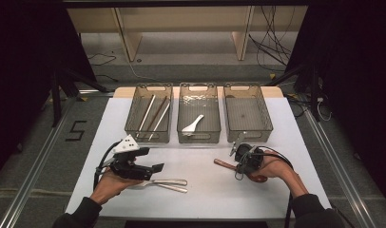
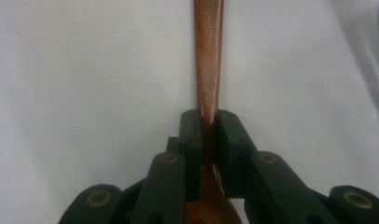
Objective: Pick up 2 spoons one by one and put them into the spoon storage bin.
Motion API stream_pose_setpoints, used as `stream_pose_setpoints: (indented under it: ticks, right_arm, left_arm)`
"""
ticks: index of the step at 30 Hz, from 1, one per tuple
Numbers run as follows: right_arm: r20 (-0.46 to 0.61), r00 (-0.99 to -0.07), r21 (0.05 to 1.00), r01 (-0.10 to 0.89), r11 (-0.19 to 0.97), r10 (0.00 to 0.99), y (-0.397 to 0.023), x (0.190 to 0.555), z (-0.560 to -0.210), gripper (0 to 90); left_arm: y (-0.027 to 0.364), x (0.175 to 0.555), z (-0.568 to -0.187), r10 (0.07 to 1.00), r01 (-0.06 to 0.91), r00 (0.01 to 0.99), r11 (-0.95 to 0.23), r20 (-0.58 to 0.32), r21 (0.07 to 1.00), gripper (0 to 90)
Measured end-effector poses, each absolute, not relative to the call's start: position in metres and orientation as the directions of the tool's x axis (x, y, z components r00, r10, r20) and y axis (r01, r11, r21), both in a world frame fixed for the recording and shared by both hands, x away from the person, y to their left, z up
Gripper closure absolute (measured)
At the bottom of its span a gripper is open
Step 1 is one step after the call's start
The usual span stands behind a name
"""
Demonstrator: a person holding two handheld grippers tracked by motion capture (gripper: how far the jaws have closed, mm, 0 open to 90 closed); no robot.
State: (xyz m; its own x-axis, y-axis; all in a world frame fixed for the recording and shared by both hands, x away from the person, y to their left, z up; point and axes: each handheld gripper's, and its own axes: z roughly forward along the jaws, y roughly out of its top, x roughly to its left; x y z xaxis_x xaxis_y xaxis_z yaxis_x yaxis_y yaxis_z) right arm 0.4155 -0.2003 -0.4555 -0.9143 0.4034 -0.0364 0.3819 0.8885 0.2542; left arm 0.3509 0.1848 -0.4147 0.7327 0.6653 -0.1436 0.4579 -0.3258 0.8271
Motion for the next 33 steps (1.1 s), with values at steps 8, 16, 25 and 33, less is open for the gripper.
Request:
stream_pose_setpoints:
  ticks: [8,16,25,33]
  right_arm:
    - [-0.032,-0.902,0.296,0.403,0.866,0.431,-0.205,0.416,-0.449,82.4]
    - [0.039,-0.878,0.476,0.437,0.763,0.478,-0.21,0.412,-0.42,82.5]
    - [0.023,-0.842,0.591,0.447,0.672,0.539,-0.202,0.41,-0.401,82.4]
    - [-0.003,-0.807,0.646,0.449,0.617,0.59,-0.185,0.413,-0.385,82.4]
  left_arm:
    - [0.186,0.351,-0.414,0.67,0.458,0.728,-0.321,-0.143,0.829,16.5]
    - [0.189,0.352,-0.413,0.694,0.454,0.705,-0.281,-0.147,0.845,16.5]
    - [0.19,0.353,-0.413,0.696,0.453,0.701,-0.267,-0.155,0.85,16.4]
    - [0.193,0.353,-0.412,0.706,0.45,0.689,-0.241,-0.163,0.86,16.4]
